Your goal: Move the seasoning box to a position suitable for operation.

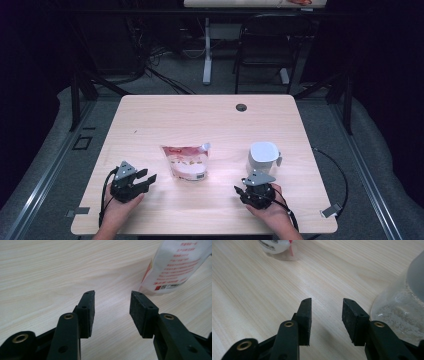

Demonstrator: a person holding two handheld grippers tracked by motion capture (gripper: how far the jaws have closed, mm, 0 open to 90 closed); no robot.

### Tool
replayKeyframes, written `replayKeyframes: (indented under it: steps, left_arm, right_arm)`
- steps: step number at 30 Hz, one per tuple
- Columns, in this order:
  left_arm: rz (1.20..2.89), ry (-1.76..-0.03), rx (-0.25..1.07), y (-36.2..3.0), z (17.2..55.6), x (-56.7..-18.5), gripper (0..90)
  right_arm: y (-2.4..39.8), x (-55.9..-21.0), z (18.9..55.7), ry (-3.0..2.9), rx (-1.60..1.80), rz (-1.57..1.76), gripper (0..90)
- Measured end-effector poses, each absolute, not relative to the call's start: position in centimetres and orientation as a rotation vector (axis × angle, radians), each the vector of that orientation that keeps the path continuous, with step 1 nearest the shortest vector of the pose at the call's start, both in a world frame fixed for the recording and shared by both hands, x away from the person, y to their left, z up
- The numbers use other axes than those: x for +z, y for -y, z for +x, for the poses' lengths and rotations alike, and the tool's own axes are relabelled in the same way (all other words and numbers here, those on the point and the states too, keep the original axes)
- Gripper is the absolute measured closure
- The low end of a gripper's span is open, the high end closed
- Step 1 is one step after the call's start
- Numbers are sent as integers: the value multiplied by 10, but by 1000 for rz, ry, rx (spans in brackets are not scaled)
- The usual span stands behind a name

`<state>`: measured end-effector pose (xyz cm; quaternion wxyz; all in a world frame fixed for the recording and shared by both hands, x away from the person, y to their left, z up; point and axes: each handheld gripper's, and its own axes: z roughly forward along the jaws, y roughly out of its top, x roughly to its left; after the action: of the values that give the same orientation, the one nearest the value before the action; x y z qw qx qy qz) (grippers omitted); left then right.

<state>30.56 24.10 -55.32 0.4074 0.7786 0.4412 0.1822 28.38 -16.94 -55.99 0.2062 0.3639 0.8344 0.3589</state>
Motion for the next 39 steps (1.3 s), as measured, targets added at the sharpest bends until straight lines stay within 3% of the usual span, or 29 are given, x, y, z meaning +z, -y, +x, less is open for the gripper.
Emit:
replayKeyframes:
  steps: [11,27,39]
  left_arm:
    - [1984,-1109,488,-237,300,-550,564]
    - [1959,-1124,440,-235,305,-545,605]
    - [1903,-1131,472,-229,309,-533,615]
  right_arm:
    - [170,-559,285,-2297,994,1038,563]
    - [169,-553,292,-2273,1043,1058,658]
    - [162,-545,297,-2220,1087,1057,664]
